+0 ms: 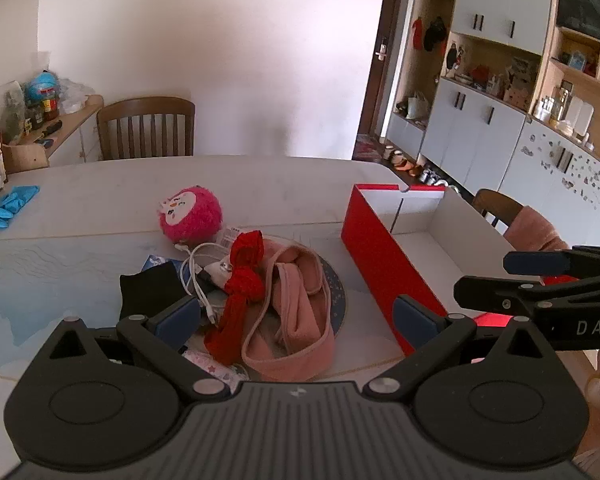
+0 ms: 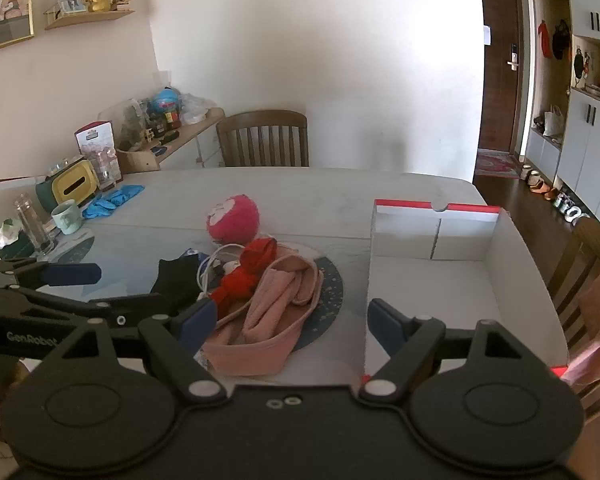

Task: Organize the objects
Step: 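Lower the left gripper onto the pink towel and close it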

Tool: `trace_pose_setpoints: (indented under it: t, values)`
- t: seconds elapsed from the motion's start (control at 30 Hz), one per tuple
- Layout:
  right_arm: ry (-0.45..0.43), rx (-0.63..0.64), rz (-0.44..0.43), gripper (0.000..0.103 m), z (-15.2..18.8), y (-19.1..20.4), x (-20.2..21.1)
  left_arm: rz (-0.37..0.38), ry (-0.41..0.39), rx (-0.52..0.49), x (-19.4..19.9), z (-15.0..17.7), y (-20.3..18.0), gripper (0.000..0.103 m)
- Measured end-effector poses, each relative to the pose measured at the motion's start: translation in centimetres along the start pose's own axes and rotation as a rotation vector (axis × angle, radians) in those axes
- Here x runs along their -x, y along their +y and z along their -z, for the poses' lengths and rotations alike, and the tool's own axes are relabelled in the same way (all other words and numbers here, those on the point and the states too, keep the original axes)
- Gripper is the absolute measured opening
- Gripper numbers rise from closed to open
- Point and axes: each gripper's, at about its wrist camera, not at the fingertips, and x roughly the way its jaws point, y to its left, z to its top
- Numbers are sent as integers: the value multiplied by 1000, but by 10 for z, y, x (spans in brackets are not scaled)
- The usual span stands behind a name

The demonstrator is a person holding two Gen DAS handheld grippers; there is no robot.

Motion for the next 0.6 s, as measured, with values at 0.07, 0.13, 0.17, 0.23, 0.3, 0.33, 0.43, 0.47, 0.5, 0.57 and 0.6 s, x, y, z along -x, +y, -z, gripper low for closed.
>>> trace_pose_setpoints:
  t: [0.07,0.13,0.17,0.23,0.3,0.33,0.43,0.47,0.5,0.57,0.6]
  values:
    - [-4,-5,8,82,-2,-6,-2,-1,-7,1,-2,-1,-2,103]
    - [-9,-27,23,82,-4,-17,-3,4,-11,6,-6,-3,-3,103]
    - [-8,-46,36,82,-5,-25,-5,4,-10,10,-9,-5,-3,103]
    - [-4,-78,65,82,-7,-40,-7,-3,-10,22,-14,-7,-3,103]
    - [2,-103,93,82,-9,-56,-10,-16,-9,30,-21,-8,-2,103]
    - [3,-106,110,82,-9,-64,-11,-22,-13,26,-24,-9,-3,103]
    - [12,-114,169,82,-11,-89,-16,-56,-6,-6,-37,-6,-5,103]
    - [22,-122,193,82,-12,-101,-18,-66,1,-11,-41,-5,-5,103]
    - [32,-128,213,82,-12,-109,-20,-76,11,-11,-46,-4,-5,103]
    - [50,-142,261,82,-11,-131,-25,-71,28,-15,-55,-1,-6,103]
    - [59,-146,279,82,-11,-138,-27,-70,39,-20,-60,1,-7,102]
